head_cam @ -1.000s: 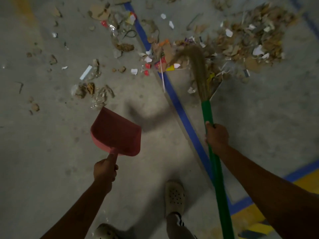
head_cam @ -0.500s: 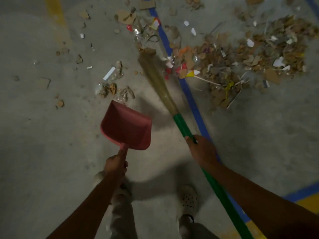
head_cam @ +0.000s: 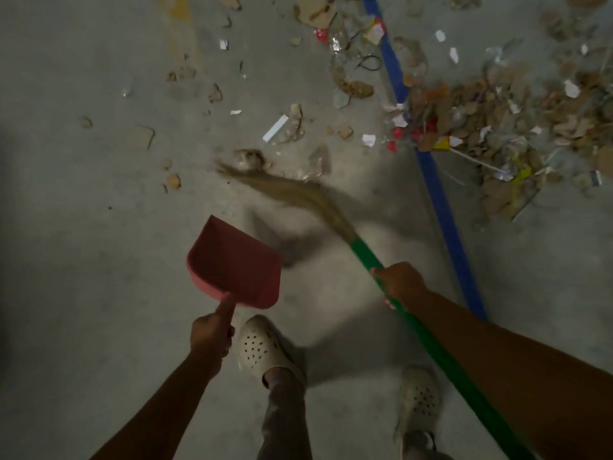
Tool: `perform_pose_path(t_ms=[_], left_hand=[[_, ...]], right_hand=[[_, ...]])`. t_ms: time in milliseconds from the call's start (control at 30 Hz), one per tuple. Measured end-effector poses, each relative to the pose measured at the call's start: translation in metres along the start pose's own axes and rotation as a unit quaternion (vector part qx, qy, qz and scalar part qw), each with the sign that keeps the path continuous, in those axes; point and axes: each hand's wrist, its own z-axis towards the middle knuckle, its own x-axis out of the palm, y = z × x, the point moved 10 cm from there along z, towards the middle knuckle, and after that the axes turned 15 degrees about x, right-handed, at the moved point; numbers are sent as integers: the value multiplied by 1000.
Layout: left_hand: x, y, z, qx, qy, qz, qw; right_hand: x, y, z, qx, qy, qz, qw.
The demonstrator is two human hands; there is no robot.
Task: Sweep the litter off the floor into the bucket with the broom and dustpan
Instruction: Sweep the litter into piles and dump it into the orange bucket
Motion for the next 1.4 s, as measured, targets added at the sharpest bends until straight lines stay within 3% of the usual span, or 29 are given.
perform_pose_path(t_ms=[133,233,433,633,733,833,933,1033,1200,1400], left_hand=[[-20,-12,24,6,13,-16,1000],[-27,-22,34,2,19,-25,999],[-38,-43,48,-6,31,-63,998],[-69,-55,61,-7,14,-77,997],[-89,-53,67,-9,-2,-67,998],[-106,-47,72,-9,-10,-55,998],[-117,-43,73,-14,-28,-45,998],[-114,-45,74,-16,-31,-42,999],[-87,-66,80,-28,-37,-38,998],[-29,-115,93,-21,-15,-37,999]], right_hand=[[-21,12,-13,39,-51,132,989],[-29,30,-41,21,-93,213,972],[-10,73,-103,-44,-106,255,960],[53,130,-134,-112,-85,161,977],[92,155,-141,-141,-45,62,987],[128,167,-139,-153,-5,-68,986],[143,166,-119,-129,26,-121,984],[126,163,-93,-90,23,-111,989],[53,168,-51,-40,-26,19,999],[-47,179,-21,-36,-119,154,980]])
